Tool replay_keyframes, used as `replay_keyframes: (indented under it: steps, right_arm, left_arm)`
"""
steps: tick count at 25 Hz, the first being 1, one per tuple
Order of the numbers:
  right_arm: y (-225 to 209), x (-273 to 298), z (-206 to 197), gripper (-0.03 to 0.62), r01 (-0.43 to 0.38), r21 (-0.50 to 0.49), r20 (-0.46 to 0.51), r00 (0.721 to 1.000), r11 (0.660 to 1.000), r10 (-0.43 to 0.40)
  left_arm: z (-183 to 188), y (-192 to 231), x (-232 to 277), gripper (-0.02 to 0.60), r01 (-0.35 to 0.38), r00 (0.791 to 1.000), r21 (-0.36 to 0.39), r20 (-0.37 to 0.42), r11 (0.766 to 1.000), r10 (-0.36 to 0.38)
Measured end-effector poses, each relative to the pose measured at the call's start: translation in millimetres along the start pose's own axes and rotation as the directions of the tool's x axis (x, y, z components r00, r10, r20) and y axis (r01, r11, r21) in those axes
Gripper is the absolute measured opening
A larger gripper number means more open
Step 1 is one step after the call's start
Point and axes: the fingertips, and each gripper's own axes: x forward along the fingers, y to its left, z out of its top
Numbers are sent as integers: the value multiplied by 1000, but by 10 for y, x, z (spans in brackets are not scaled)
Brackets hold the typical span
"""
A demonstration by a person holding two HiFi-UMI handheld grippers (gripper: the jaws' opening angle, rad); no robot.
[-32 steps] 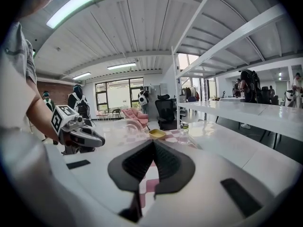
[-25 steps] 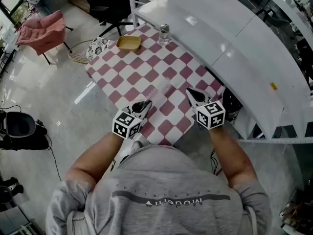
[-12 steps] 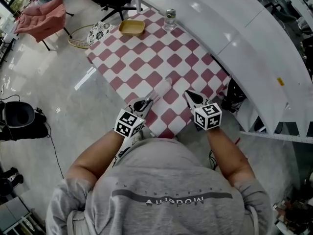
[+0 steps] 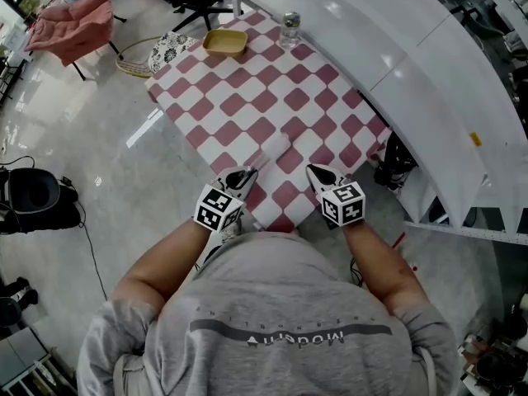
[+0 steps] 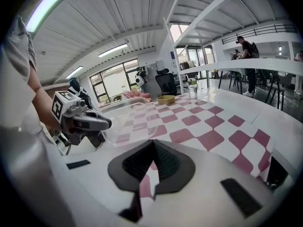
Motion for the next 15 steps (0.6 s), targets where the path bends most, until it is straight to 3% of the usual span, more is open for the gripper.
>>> replay_keyframes:
  steps: [15]
  right_arm:
    - [15,8,23,25,-16,-5,0,1000,1000,16]
  left_arm:
    - [49,-13,-11,25,-4,1000,10,6,1000,4]
